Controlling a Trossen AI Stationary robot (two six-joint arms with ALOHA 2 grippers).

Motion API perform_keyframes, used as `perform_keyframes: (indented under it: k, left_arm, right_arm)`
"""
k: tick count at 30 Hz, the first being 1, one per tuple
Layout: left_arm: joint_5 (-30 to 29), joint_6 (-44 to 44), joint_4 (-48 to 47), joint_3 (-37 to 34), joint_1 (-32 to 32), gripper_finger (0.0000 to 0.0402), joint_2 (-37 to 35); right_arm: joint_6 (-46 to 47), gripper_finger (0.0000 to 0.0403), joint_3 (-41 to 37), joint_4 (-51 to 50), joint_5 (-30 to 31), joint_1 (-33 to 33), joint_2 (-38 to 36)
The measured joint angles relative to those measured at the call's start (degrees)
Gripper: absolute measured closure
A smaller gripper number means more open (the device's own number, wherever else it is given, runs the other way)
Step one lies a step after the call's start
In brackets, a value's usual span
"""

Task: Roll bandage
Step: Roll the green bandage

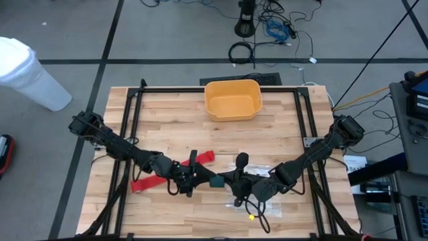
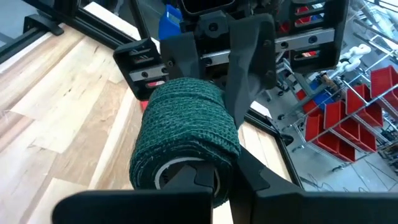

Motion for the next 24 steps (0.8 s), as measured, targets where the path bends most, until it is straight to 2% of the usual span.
perform_keyframes:
  k: [3,5,11,19,24]
  left_arm:
    - [-0.67,-1.22,-0.02,0.04,0.07,0.0375,-0.11]
    - [-0.92,-2.14,-0.02,0.08,0.06,0.0388,-0.15]
    - [-1.8,-4.91,-0.2,0.13,0.31,0.0389,-0.15]
    - [-3.9,-6.4,-1.01,0.24,0.74,0.039,-0.13]
    - [-3.9,-11.2,-1.65,-0.35,3.04,0.0391,-0.09]
  right_arm:
    - [0.38,0.0397,0.0,0.24,1.55,0.0,0.02]
    - [0.39,0.0397,0.0,0.45,1.97,-0.01,0.02]
    - [0.46,0.0393,-0.02,0.54,1.87,-0.11,0.02]
    - [1.03,0.0336,-0.07,-0.43,1.62,-0.28,0.13]
    - [1.59,0.0315,-0.12,-3.62,7.17,1.34,-0.97]
